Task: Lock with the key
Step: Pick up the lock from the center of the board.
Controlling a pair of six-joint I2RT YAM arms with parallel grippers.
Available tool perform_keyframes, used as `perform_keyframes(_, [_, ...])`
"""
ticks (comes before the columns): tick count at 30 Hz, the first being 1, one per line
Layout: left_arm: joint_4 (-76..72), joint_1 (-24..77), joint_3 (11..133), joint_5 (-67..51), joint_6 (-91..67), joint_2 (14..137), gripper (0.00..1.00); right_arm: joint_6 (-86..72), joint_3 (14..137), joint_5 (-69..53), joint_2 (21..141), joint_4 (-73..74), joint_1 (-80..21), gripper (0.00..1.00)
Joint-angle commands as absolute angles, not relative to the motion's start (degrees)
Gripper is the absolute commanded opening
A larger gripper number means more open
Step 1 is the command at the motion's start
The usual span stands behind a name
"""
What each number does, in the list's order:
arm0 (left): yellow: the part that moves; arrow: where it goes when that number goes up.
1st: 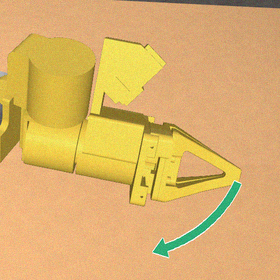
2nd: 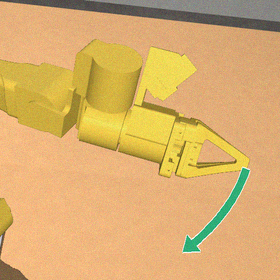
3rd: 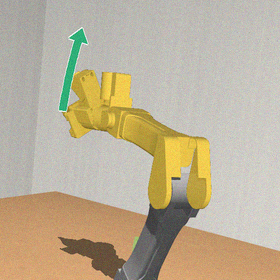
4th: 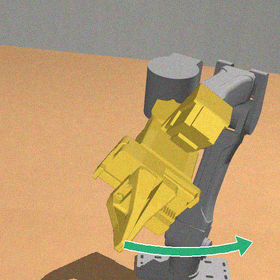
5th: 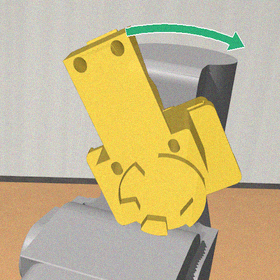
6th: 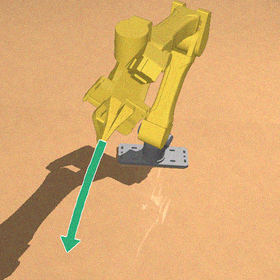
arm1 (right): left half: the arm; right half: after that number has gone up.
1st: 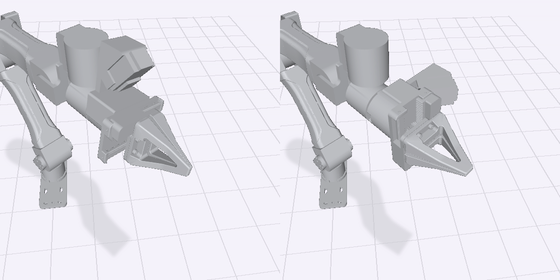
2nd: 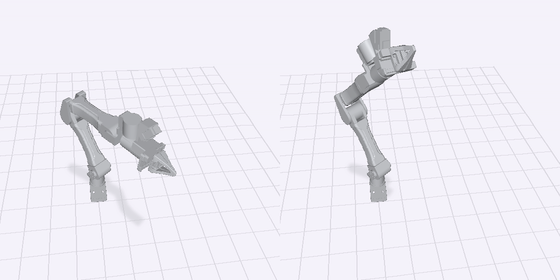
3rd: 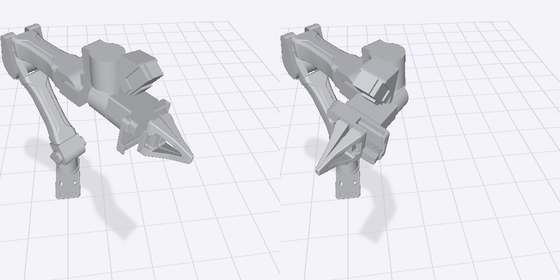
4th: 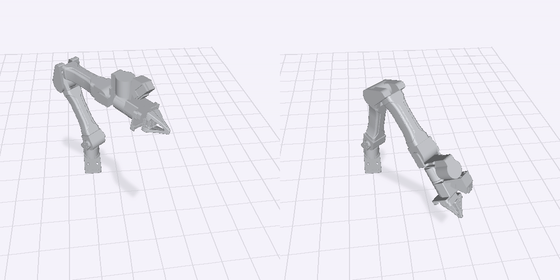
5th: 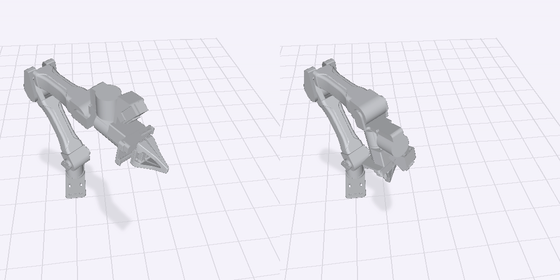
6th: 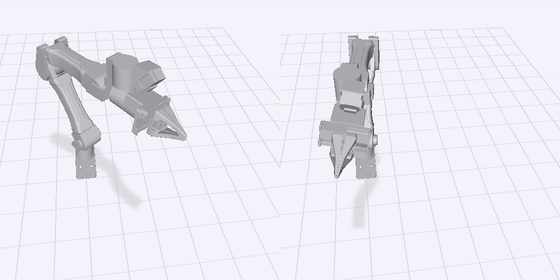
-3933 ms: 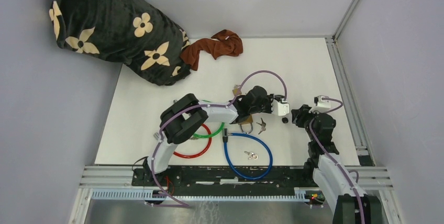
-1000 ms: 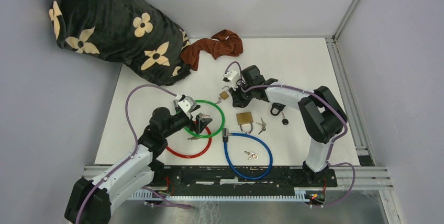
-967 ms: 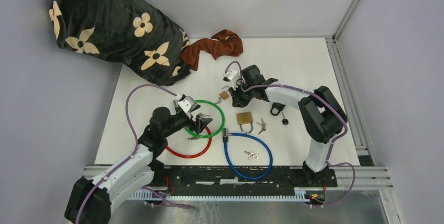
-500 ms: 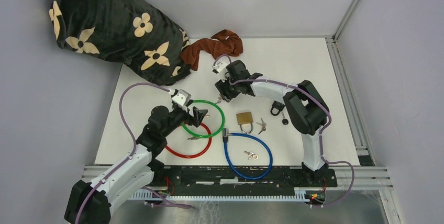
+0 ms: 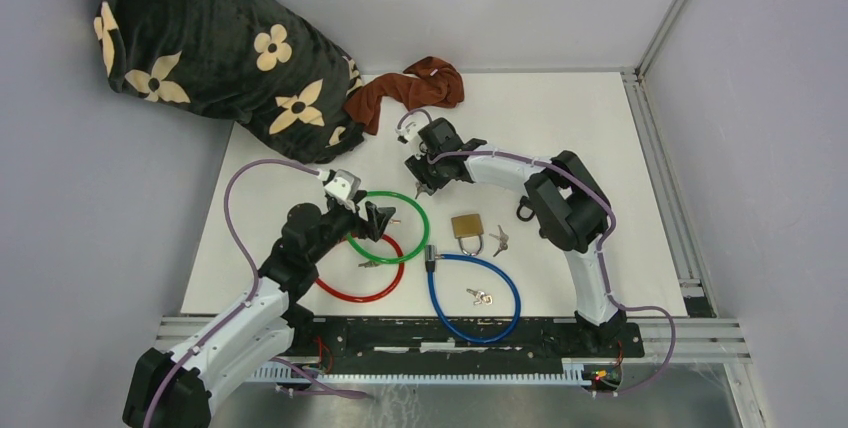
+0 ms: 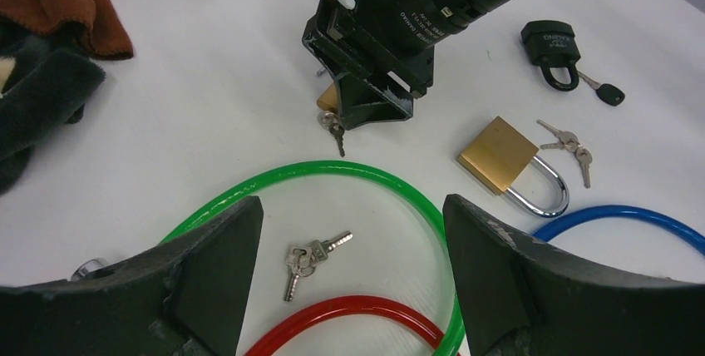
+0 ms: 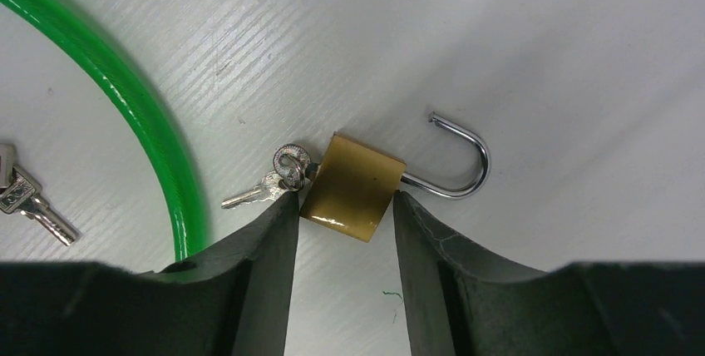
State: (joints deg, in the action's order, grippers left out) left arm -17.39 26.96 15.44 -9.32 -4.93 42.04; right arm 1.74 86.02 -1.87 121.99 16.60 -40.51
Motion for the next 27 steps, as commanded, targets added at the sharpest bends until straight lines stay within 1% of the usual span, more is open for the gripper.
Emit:
perform_keyframes(1, [-17.7,26.7,16.0,-9.0,-9.1,41.6,0.84,2.1,87.0,1.3,124.0,17.4,-40.3,0.49])
perform_keyframes(7, [-17.3,26.7,16.4,-9.4,-10.2,42.2,0.84,2.3,85.6,3.3,123.7,18.8,-40.2,0.53])
perform_keyframes(10, [-17.8,26.7,16.5,-9.5,-10.0,42.4,0.84,2.6,85.2,4.9,123.5,19.0,-40.1,0.53])
perform_keyframes(11, [-17.8,26.7,16.5,-9.5,-10.0,42.5,0.84,2.7,85.2,4.4,123.7,19.0,-39.9,0.5])
perform_keyframes(12, [-17.8,26.8,16.6,-9.6,-10.0,42.4,0.84,2.7,85.3,3.3,123.8,19.0,-39.7,0.45])
perform_keyframes(15, [-17.2,26.8,16.7,-9.7,-10.5,42.4,0.83,2.5,84.6,0.2,123.7,18.0,-39.1,0.17])
perform_keyframes(19, [-15.5,26.7,16.8,-9.9,-13.2,42.6,0.79,2.7,80.6,-2.1,120.9,15.3,-39.0,0.02])
perform_keyframes(20, [-15.1,26.7,16.8,-10.3,-14.5,43.0,0.78,2.8,79.1,-3.1,119.7,13.9,-39.0,0.0])
perform_keyframes(24, [-16.6,26.8,16.6,-13.1,-22.2,47.0,0.7,2.5,70.3,-9.1,112.3,4.8,-39.0,0.0])
perform_keyframes(27, [-20.7,26.7,17.6,-16.6,-30.0,52.9,0.7,1.8,62.2,-12.0,105.7,-4.0,-39.0,0.0])
